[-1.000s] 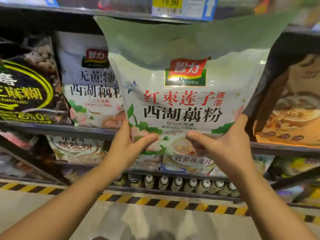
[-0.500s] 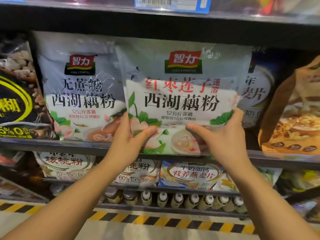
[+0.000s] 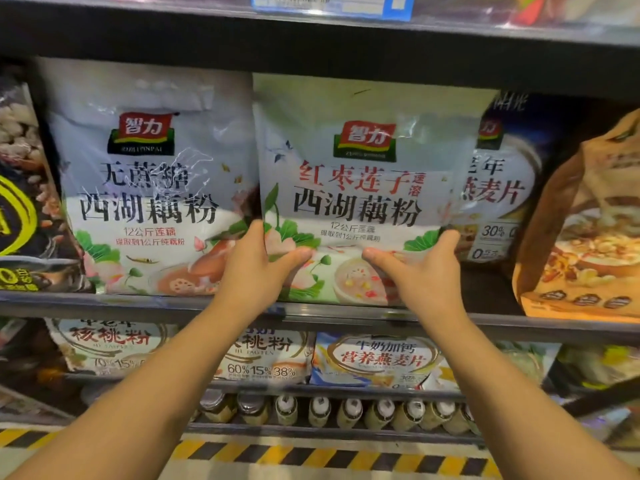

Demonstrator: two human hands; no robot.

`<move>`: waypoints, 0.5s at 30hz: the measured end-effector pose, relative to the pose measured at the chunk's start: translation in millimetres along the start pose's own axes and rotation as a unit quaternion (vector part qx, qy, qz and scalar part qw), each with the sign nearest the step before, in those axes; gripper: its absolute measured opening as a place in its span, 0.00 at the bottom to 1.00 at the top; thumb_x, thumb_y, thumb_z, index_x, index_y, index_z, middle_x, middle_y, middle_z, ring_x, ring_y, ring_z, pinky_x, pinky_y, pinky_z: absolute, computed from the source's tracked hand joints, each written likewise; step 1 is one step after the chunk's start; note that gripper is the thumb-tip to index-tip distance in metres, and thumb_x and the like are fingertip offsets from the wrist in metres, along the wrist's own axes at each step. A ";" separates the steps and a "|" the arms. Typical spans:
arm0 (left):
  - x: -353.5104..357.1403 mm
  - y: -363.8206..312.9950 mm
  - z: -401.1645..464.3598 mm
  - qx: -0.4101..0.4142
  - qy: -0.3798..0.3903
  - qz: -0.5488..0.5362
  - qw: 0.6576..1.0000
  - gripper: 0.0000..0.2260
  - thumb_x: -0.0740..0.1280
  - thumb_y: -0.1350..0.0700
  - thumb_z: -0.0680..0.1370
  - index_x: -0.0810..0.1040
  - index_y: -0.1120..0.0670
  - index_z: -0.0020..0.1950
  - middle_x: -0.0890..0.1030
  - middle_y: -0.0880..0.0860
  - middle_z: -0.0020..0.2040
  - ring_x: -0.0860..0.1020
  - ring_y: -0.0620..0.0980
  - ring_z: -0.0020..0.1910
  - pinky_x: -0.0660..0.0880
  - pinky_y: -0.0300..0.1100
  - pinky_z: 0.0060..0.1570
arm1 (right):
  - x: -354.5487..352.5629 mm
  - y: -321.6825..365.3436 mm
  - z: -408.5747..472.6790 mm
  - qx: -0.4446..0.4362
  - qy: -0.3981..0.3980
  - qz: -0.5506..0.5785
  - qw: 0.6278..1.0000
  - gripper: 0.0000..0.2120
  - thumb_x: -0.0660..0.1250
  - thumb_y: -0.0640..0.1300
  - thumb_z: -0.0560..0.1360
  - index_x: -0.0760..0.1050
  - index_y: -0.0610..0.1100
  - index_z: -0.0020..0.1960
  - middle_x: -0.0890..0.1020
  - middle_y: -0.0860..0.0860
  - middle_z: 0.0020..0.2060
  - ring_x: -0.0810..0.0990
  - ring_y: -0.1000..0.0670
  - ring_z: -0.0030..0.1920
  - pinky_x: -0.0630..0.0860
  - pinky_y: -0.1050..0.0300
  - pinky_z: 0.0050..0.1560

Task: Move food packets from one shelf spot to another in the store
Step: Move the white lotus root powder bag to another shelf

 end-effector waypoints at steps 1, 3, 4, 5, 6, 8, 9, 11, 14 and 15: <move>2.1 4.8 0.3 -0.011 0.003 0.016 1.000 0.16 0.79 0.46 0.73 0.73 0.43 0.52 0.84 0.40 0.48 0.82 0.36 0.48 0.77 0.35 0.43 | 4.0 -4.7 0.0 0.007 0.008 -0.002 1.000 0.38 0.86 0.54 0.62 0.62 0.49 0.57 0.77 0.59 0.51 0.78 0.62 0.51 0.75 0.74 0.42; 3.1 11.2 1.2 -0.028 -0.005 0.033 0.999 0.18 0.80 0.46 0.72 0.73 0.45 0.53 0.83 0.41 0.49 0.82 0.40 0.49 0.78 0.40 0.44 | 9.6 -7.4 2.4 0.009 0.018 -0.004 1.000 0.37 0.86 0.53 0.62 0.63 0.48 0.57 0.78 0.56 0.52 0.78 0.61 0.52 0.74 0.76 0.43; 2.7 13.0 2.0 -0.034 -0.009 0.042 0.998 0.19 0.80 0.46 0.72 0.74 0.47 0.54 0.83 0.42 0.49 0.82 0.42 0.49 0.79 0.42 0.45 | 12.1 -7.0 3.4 0.012 0.021 -0.007 1.000 0.37 0.86 0.53 0.63 0.63 0.48 0.57 0.78 0.55 0.53 0.78 0.60 0.53 0.74 0.75 0.44; 2.0 14.3 2.8 -0.042 -0.013 0.051 0.998 0.19 0.80 0.46 0.71 0.74 0.48 0.53 0.83 0.44 0.49 0.82 0.44 0.48 0.80 0.45 0.45 | 14.7 -6.3 3.6 0.014 0.023 -0.012 1.000 0.37 0.86 0.54 0.63 0.64 0.47 0.57 0.78 0.52 0.54 0.79 0.56 0.53 0.76 0.72 0.47; 0.6 15.7 3.8 -0.051 -0.015 0.060 0.997 0.20 0.81 0.45 0.70 0.74 0.49 0.52 0.83 0.45 0.48 0.82 0.47 0.47 0.80 0.48 0.44 | 17.4 -5.4 3.1 0.017 0.025 -0.018 0.999 0.37 0.86 0.55 0.63 0.64 0.46 0.57 0.78 0.49 0.55 0.80 0.51 0.54 0.78 0.64 0.51; -1.2 17.8 4.4 -0.070 -0.012 0.071 0.995 0.20 0.81 0.44 0.70 0.74 0.48 0.50 0.84 0.48 0.46 0.83 0.51 0.44 0.81 0.52 0.41 | 20.5 -3.9 0.1 0.028 0.026 -0.027 0.999 0.36 0.85 0.55 0.64 0.64 0.44 0.57 0.78 0.45 0.57 0.80 0.46 0.57 0.80 0.48 0.56; -2.1 18.2 4.1 -0.078 -0.012 0.069 0.994 0.20 0.81 0.44 0.69 0.73 0.48 0.49 0.84 0.49 0.46 0.83 0.53 0.43 0.82 0.54 0.41 | 21.9 -2.4 -0.8 0.033 0.031 -0.033 0.998 0.36 0.85 0.56 0.65 0.64 0.43 0.57 0.77 0.45 0.57 0.79 0.45 0.57 0.79 0.45 0.58; -4.3 17.3 2.1 -0.090 -0.015 0.064 0.994 0.20 0.81 0.45 0.69 0.73 0.49 0.49 0.84 0.51 0.46 0.84 0.56 0.43 0.82 0.57 0.42 | 24.6 0.3 -1.3 0.046 0.053 -0.044 0.997 0.36 0.84 0.56 0.66 0.63 0.43 0.58 0.77 0.44 0.58 0.78 0.44 0.59 0.79 0.45 0.59; -8.4 10.3 -3.8 -0.096 -0.026 0.078 0.992 0.20 0.82 0.45 0.69 0.74 0.49 0.49 0.84 0.50 0.45 0.84 0.55 0.43 0.83 0.58 0.43 | 24.4 0.7 -0.5 0.079 0.086 -0.057 0.992 0.39 0.83 0.57 0.66 0.64 0.41 0.61 0.75 0.43 0.62 0.76 0.43 0.63 0.77 0.46 0.62; -10.2 6.7 -6.2 -0.094 -0.033 0.086 0.991 0.20 0.82 0.45 0.69 0.75 0.49 0.49 0.84 0.50 0.45 0.84 0.55 0.42 0.83 0.58 0.43 | 23.9 1.1 0.0 0.093 0.098 -0.068 0.989 0.40 0.83 0.57 0.66 0.64 0.40 0.63 0.75 0.43 0.63 0.76 0.42 0.65 0.77 0.45 0.63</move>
Point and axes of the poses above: each hand's wrist, its own z-axis towards the middle knuckle, its own x-axis out of the palm, y = z × x, the point moved 10 cm from there along z, towards the middle knuckle
